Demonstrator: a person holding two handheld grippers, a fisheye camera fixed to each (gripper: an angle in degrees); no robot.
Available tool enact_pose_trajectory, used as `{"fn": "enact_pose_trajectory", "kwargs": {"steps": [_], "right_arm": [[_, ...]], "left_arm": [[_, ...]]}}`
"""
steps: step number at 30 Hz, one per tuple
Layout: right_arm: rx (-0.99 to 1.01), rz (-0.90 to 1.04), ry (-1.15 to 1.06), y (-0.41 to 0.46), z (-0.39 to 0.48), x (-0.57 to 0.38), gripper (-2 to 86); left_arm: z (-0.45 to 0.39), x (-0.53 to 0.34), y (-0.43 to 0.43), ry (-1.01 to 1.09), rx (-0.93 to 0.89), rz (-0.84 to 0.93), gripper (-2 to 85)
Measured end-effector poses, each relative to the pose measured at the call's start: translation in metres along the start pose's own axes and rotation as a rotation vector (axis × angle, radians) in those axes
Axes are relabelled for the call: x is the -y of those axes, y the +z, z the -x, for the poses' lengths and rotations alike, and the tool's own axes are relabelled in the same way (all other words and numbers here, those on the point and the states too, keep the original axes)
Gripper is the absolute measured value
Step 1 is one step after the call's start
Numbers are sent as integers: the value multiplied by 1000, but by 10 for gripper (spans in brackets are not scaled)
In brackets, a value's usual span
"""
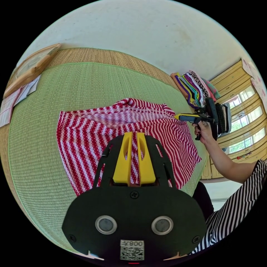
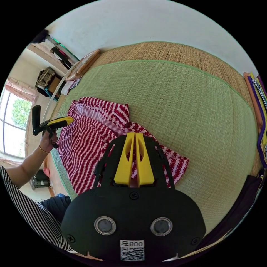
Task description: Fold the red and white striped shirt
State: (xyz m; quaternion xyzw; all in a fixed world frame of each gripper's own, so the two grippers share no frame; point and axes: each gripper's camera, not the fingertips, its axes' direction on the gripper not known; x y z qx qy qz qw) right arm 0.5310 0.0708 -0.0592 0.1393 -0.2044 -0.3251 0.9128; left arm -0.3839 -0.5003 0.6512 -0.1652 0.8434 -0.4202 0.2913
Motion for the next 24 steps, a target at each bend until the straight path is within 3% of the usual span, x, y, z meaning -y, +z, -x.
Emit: {"fn": "enact_pose_trajectory", "kwargs": {"steps": [6,14,24], "right_arm": [[61,-58,28,-13,-5,-11,35],[-64,-43,-106,-22,24,-44,61],[-176,5,-143,0,42,-44,18]], "left_arm": [[-8,0,-9,11,43,-4,50],[-37,17,-3,120,137,34,60],[-59,22,15,117,181,96,15]]}}
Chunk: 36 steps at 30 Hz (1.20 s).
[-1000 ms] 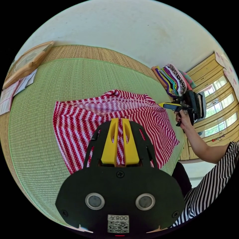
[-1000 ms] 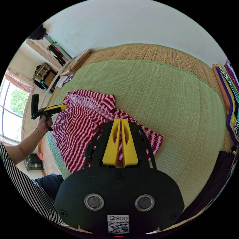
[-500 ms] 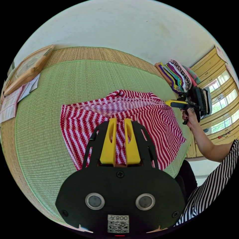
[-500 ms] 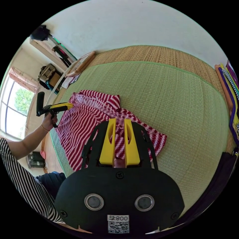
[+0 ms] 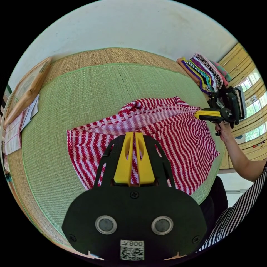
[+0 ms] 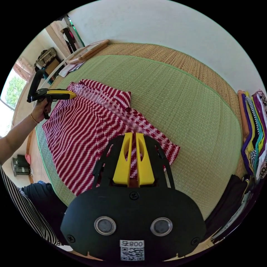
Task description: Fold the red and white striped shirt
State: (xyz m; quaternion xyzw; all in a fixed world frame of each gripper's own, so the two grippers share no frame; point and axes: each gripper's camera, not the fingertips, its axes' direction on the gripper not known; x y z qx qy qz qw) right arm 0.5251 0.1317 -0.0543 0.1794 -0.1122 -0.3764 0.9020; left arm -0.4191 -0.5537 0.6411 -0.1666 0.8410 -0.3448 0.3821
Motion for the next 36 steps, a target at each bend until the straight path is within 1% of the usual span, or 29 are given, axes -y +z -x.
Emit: {"fn": "enact_pose_trajectory", "kwargs": {"steps": [4,12,16,19,22,26,29,31,32,36], "right_arm": [[-31,-33,6,-10,7,-5,2],[-68,-114,11,-40,13,-5,-2],[-51,-87,38,-31,-1,8,3],[-15,-17,64,-11,-15,20,12],[16,29,90,5,-27,27,23],[27,-15,131,-3,-37,19,38],[63,-56,174,-10,-45,5,40],[79,-90,198,-17,-48,-6,37],[92,-123,211,-22,-48,-14,36],[148,-147,227,-29,-52,-24,33]], "left_arm": [[-12,-4,-18,-2,-7,-49,8],[-26,1,-51,-8,-20,-136,5],[-30,18,-44,-13,8,-115,6],[-27,29,-29,-41,31,-70,10],[-23,31,-28,-76,30,-65,16],[-17,11,-58,-118,72,-119,20],[-10,-10,-75,-148,44,-139,21],[-9,-20,-76,-153,25,-120,20],[-9,-23,-73,-151,33,-94,19],[-13,-19,-66,-143,72,-43,15]]}}
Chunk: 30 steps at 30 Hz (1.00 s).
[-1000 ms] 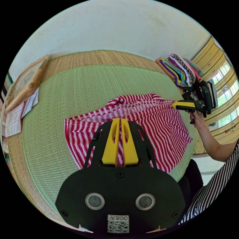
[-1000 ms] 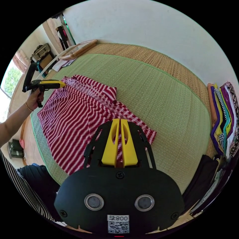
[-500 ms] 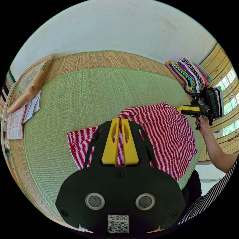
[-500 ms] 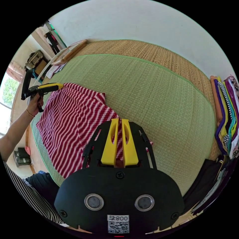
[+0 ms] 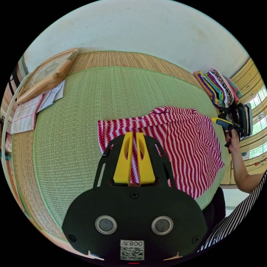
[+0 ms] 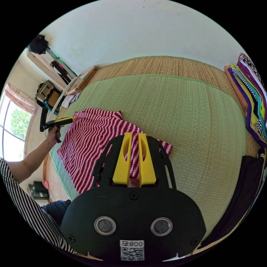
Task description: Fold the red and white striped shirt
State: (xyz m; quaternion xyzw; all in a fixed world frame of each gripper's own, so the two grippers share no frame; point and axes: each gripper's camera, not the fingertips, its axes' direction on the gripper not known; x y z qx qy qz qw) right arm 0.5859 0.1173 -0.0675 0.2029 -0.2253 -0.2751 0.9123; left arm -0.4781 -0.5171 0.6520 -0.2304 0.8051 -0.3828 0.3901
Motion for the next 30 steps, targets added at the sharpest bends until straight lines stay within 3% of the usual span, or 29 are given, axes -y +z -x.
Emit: {"fn": "enact_pose_trajectory", "kwargs": {"steps": [30], "right_arm": [[-35,47,133,14,-91,-14,-1]], "left_arm": [[58,-5,-100,-192,-3,-23,6]]}}
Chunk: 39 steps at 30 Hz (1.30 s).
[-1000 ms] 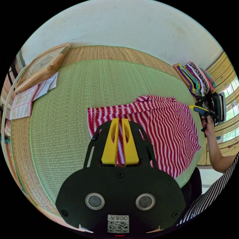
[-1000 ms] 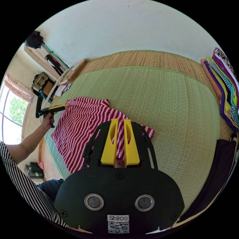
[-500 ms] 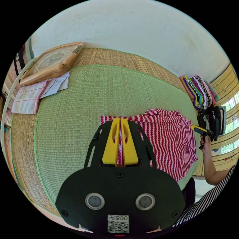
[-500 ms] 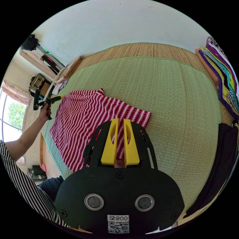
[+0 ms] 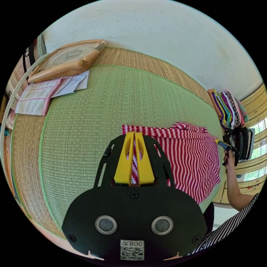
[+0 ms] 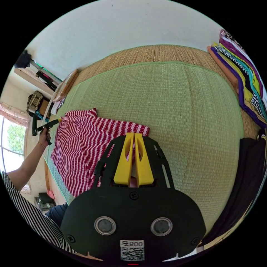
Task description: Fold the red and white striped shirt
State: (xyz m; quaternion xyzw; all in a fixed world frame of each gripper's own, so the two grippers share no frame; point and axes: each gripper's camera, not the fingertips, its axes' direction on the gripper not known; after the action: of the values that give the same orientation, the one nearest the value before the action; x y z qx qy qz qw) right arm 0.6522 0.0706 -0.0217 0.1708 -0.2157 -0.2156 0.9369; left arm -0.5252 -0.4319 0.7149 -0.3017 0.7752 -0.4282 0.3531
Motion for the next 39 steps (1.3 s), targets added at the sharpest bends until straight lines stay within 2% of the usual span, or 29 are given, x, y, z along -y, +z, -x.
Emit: {"fn": "enact_pose_trajectory", "kwargs": {"steps": [9,13,19,22,25,30,34,39], "right_arm": [[88,-36,22,-37,-11,-44,43],[194,-2,64,-51,-16,-98,62],[240,62,184,-51,-14,-164,75],[267,58,247,-55,-14,-183,81],[279,46,286,-61,-11,-193,83],[228,25,323,-76,-3,-200,86],[180,66,349,-71,7,-197,91],[133,100,357,-65,20,-186,98]], "left_arm": [[9,-75,-68,32,-184,14,38],[37,-123,-93,-55,-305,45,61],[65,-176,-115,-153,-433,89,79],[69,-187,-121,-155,-454,112,82],[71,-192,-131,-124,-388,127,82],[79,-202,-145,-109,-385,126,77],[86,-207,-139,-107,-457,149,61],[82,-206,-155,-68,-411,168,64]]}}
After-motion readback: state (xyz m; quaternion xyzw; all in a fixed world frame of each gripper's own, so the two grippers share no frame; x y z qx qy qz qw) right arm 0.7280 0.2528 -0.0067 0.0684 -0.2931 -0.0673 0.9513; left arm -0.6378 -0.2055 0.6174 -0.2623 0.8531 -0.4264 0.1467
